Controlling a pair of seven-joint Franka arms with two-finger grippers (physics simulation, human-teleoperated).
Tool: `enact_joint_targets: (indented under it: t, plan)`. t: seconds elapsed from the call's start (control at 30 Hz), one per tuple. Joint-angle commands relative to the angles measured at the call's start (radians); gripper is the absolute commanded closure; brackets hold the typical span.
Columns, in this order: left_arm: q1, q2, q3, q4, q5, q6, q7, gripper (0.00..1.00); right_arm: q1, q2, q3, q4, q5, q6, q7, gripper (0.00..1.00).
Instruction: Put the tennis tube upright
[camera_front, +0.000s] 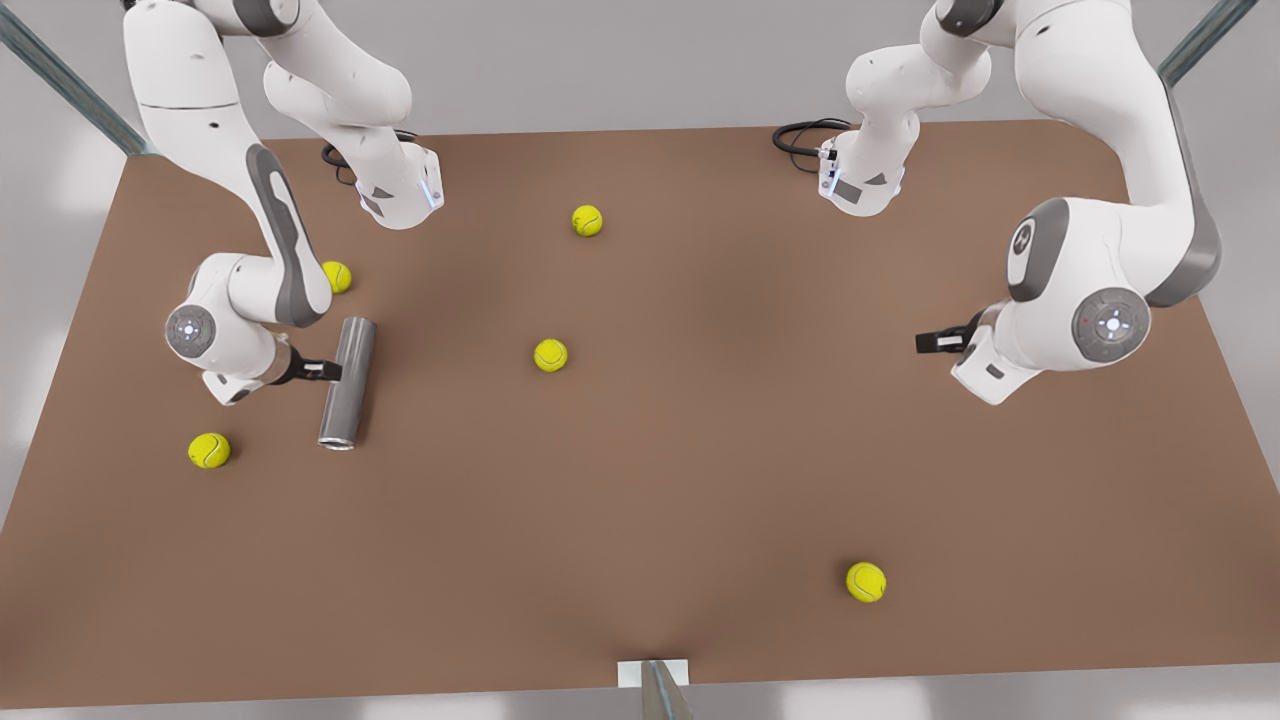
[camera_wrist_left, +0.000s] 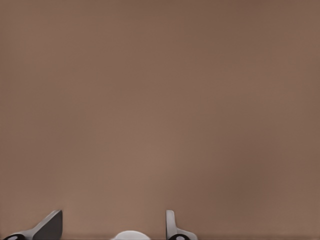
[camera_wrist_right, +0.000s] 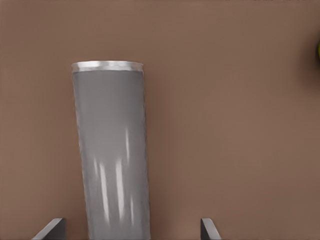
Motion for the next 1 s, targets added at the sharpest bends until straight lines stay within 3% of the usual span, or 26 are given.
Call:
enact_joint_targets:
  t: [0.0, 0.97]
  plan:
    - [0.000, 0.004, 0.000, -0.001, 0.001, 0.000, -0.014, 0.00, 0.001, 0.009, 0.001, 0.000, 0.005, 0.051, -0.019, 0.00]
    - [0.000, 0.030, 0.006, -0.024, 0.004, -0.001, -0.014, 0.00, 0.041, 0.184, 0.000, -0.066, -0.007, 0.220, -0.012, 0.00]
